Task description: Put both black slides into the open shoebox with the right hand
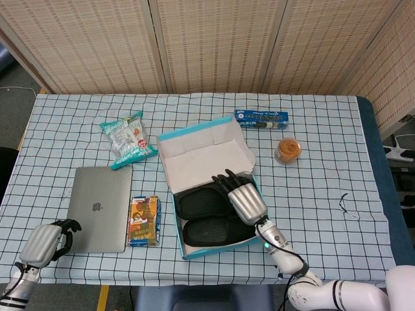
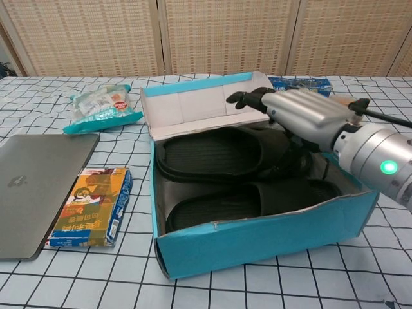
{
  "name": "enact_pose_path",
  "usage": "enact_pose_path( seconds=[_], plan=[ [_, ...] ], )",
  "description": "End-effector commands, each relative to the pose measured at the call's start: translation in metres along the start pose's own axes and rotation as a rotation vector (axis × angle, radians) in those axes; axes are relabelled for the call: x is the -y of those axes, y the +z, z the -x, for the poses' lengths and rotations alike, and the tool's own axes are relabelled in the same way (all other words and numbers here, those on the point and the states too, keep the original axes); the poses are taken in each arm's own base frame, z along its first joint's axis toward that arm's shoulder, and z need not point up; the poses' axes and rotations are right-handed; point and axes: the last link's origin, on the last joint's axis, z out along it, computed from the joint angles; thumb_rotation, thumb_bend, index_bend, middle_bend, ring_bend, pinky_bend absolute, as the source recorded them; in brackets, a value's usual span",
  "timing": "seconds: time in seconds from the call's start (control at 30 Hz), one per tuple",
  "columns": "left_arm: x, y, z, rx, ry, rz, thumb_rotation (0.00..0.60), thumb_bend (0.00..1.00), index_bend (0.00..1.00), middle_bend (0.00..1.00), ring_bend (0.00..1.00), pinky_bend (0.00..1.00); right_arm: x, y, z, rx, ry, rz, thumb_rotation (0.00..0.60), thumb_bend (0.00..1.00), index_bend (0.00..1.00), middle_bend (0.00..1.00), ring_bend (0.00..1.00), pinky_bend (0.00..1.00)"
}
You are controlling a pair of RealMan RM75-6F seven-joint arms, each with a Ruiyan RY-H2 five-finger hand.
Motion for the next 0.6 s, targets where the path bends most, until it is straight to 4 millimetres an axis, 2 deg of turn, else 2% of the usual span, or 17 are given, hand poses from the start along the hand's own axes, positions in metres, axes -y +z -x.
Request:
enact_pose_path(
  seconds=[0.03,0.13,0.23,0.3,0.33,0.37,0.43,0.5,0.57,0.6],
  plan=[
    [-0.001,0.000,0.000,-0.001,0.006,0.006,0.600,0.72,0.44,0.45,0.48,0.67,-0.006,-0.002,-0.012,-0.032,0.016,0.018,0.600,0.04,0.05,0.09,0.00,0.00],
    [-0.001,0.000,0.001,0.000,0.006,0.005,0.600,0.72,0.44,0.45,0.48,0.67,-0.005,-0.001,-0.017,-0.030,0.072,0.028,0.600,0.04,0.03,0.06,0.00,0.00],
    [-0.001,0.000,0.000,0.000,0.005,0.003,0.600,0.72,0.44,0.45,0.48,0.67,0.001,-0.003,-0.020,0.009,0.186,0.013,0.600,0.04,0.05,0.06,0.00,0.00],
    [0.000,0.000,0.000,-0.001,0.008,0.002,0.600,0.72,0.44,0.45,0.48,0.67,0.009,-0.005,-0.023,0.025,0.276,-0.009,0.600,0.04,0.14,0.09,0.00,0.01],
    [0.000,0.000,0.000,-0.002,0.004,0.001,0.600,0.72,0.44,0.45,0.48,0.67,0.013,-0.005,-0.025,0.018,0.308,-0.021,0.600,0.09,0.20,0.16,0.03,0.06],
    [-0.001,0.000,0.000,-0.003,-0.002,0.000,0.600,0.72,0.44,0.45,0.48,0.67,0.019,-0.004,-0.026,-0.001,0.346,-0.041,0.600,0.14,0.24,0.22,0.06,0.11],
    [-0.001,0.000,-0.001,-0.005,-0.005,0.002,0.600,0.72,0.44,0.45,0.48,0.67,0.028,-0.001,-0.026,-0.052,0.367,-0.074,0.600,0.38,0.40,0.37,0.21,0.32],
    [0.000,-0.001,-0.001,-0.006,0.002,0.004,0.600,0.72,0.44,0.45,0.48,0.67,0.039,0.005,-0.022,-0.097,0.342,-0.113,0.600,0.63,0.57,0.47,0.34,0.48],
    [0.000,0.000,0.000,-0.003,-0.002,0.003,0.600,0.72,0.44,0.45,0.48,0.67,0.049,0.011,-0.015,-0.114,0.307,-0.141,0.600,0.87,0.66,0.54,0.42,0.55],
    [-0.001,0.000,0.000,0.000,-0.004,0.002,0.600,0.72,0.44,0.45,0.48,0.67,0.053,0.013,-0.011,-0.110,0.296,-0.150,0.600,0.93,0.69,0.56,0.44,0.56]
  ],
)
